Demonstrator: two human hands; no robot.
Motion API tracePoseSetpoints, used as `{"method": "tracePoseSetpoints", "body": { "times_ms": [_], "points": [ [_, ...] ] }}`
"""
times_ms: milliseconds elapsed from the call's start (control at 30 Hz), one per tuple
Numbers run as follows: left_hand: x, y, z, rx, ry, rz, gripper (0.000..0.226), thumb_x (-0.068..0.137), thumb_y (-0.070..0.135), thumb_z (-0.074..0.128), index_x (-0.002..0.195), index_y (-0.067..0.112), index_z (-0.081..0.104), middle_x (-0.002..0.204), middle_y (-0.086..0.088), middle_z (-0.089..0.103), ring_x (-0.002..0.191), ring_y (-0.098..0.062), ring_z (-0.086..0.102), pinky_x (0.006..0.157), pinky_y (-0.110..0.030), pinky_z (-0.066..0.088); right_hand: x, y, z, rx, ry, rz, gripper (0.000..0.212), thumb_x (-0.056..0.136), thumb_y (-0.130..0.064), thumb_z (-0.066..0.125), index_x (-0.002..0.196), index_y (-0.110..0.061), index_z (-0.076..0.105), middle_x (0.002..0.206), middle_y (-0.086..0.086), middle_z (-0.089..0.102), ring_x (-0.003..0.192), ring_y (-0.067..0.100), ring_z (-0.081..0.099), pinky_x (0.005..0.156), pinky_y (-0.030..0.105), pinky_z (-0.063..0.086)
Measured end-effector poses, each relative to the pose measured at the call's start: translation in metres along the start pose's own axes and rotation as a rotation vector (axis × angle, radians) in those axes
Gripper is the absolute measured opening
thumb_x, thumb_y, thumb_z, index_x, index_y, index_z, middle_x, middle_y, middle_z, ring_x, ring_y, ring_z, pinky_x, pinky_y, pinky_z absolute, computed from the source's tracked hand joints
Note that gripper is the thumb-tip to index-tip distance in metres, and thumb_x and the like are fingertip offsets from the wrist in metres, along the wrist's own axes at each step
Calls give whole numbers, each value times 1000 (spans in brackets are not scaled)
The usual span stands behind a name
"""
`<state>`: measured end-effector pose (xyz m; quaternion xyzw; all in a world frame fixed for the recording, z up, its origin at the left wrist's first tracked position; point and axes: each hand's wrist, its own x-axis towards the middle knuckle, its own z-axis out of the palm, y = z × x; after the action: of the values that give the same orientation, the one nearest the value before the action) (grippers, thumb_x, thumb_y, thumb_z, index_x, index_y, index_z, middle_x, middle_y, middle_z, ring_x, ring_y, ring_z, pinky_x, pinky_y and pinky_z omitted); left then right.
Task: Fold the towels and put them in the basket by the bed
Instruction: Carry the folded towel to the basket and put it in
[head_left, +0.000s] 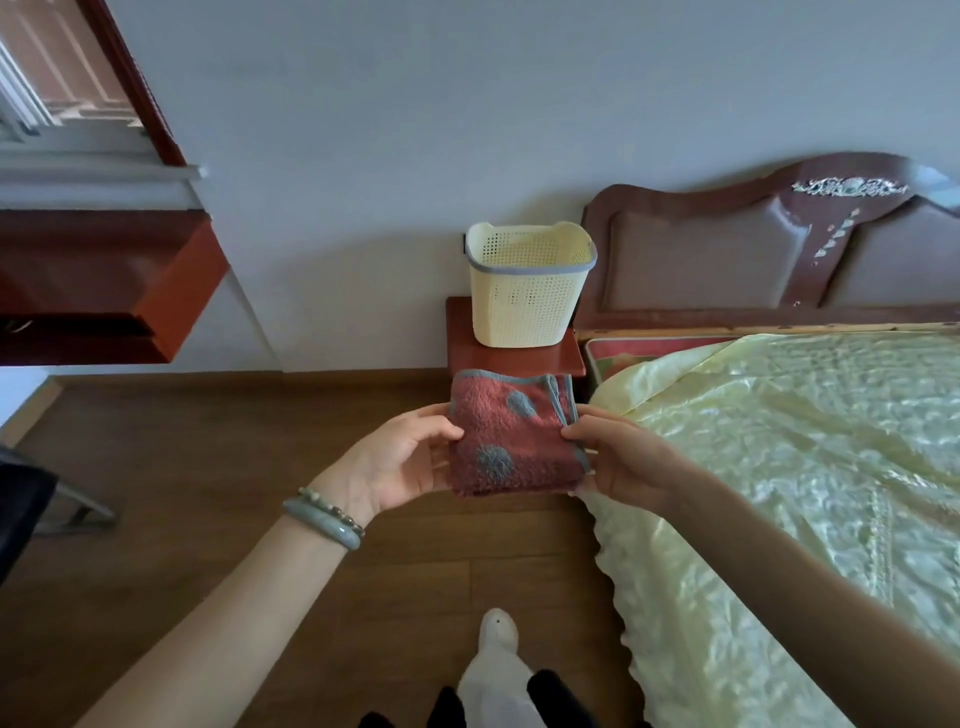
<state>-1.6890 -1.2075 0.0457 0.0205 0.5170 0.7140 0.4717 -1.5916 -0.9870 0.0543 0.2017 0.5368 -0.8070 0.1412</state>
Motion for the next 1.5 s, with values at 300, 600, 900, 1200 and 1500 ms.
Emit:
{"method": "tracePoseSetpoints", "body": {
  "times_ms": [300,600,900,1200,1500],
  "points": [
    [143,108,-5,-6,-5,7,39,89,2,48,127,9,56,109,-15,58,100,-28,56,78,-40,55,124,-117,-53,9,20,-5,29,88,-4,50,115,-12,59,99,10,63,69,15,69,56,28,54],
    [257,170,-26,-17,-32,-31,32,88,2,48,116,11,62,100,-12,62,90,-24,60,70,-38,55,225,-180,-93,39,39,38,27,89,-2,48,112,-9,60,95,10,66,75,19,68,59,32,56],
    [394,253,-69,10,-103,-38,28,88,3,49,112,13,61,94,-9,61,83,-21,59,67,-35,55,359,-253,-130,58,94,58,25,90,-3,49,110,-12,60,110,15,62,95,27,65,65,37,58],
    [517,337,-103,31,-78,-84,24,83,6,58,106,14,62,90,-7,57,79,-21,51,73,-38,46,484,-328,-161,16,196,76,26,89,-2,51,109,-15,62,111,10,61,101,25,61,65,34,59],
    [616,359,-121,80,160,-160,28,95,6,47,120,17,54,93,-7,60,81,-19,59,63,-34,53,588,-350,-206,-58,195,160,38,87,1,51,121,-16,55,110,8,60,95,24,61,64,33,55]
  ]
}}
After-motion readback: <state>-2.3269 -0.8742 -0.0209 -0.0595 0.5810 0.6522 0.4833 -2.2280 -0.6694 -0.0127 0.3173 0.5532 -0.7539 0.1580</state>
